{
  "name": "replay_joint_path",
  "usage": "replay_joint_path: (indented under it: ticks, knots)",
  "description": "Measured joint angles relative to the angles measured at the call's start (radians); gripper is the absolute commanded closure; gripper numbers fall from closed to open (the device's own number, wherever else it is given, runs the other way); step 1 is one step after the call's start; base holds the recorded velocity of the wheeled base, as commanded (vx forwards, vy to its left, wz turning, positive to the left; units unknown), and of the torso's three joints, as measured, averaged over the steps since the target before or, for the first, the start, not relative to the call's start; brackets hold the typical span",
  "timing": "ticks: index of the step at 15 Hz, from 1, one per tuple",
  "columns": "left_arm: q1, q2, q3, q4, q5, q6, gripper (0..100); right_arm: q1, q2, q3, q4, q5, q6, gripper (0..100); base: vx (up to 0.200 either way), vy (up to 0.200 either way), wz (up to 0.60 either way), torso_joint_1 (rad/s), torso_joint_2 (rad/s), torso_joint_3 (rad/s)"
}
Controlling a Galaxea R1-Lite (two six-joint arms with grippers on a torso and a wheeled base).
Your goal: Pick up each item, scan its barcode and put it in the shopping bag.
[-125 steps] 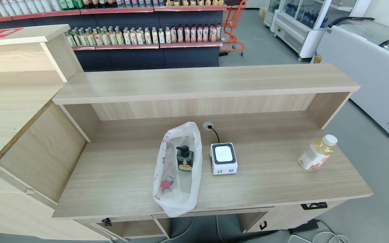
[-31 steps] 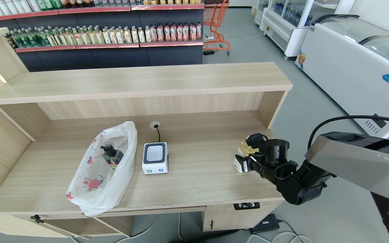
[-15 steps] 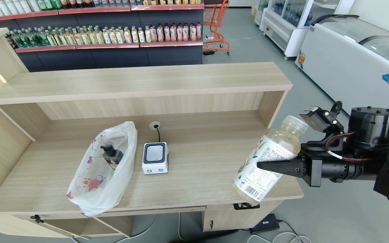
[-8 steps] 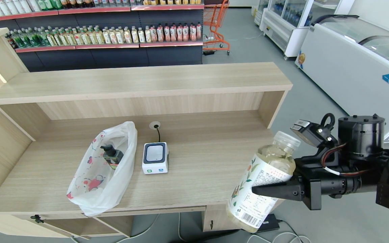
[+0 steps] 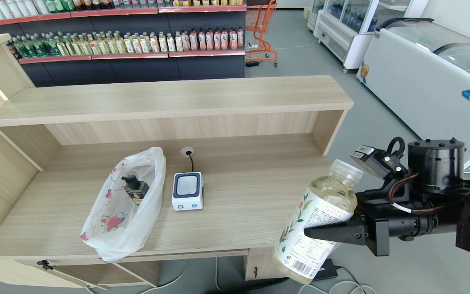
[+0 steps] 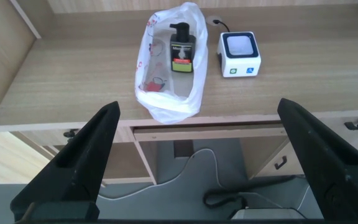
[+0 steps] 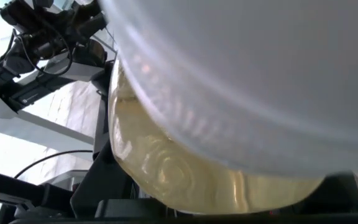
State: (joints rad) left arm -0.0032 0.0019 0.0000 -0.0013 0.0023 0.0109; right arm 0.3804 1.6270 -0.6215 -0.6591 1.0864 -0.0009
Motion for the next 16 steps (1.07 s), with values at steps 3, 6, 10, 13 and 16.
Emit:
replay_joint_path:
  ticks: [3,6,10,13,16]
  knots:
    - [0.0,0.0,0.0,0.0,0.0,0.0,0,0.0,-0.003,0.001,0.005,-0.001,-0.001,100,0.0,0.0,0.0,0.0,0.0,0.0]
    - [0.0,0.0,0.0,0.0,0.0,0.0,0,0.0,-0.005,0.001,0.005,-0.002,-0.005,100,0.0,0.0,0.0,0.0,0.0,0.0]
    - [0.0,0.0,0.0,0.0,0.0,0.0,0,0.0,-0.005,0.002,0.005,-0.002,-0.022,100,0.0,0.0,0.0,0.0,0.0,0.0]
    - [0.0,0.0,0.0,0.0,0.0,0.0,0,0.0,-0.005,0.002,0.003,-0.008,-0.024,100,0.0,0.0,0.0,0.0,0.0,0.0]
    - [0.0,0.0,0.0,0.0,0.0,0.0,0,-0.016,-0.009,-0.004,-0.026,-0.211,-0.127,100,0.0,0.0,0.0,0.0,0.0,0.0]
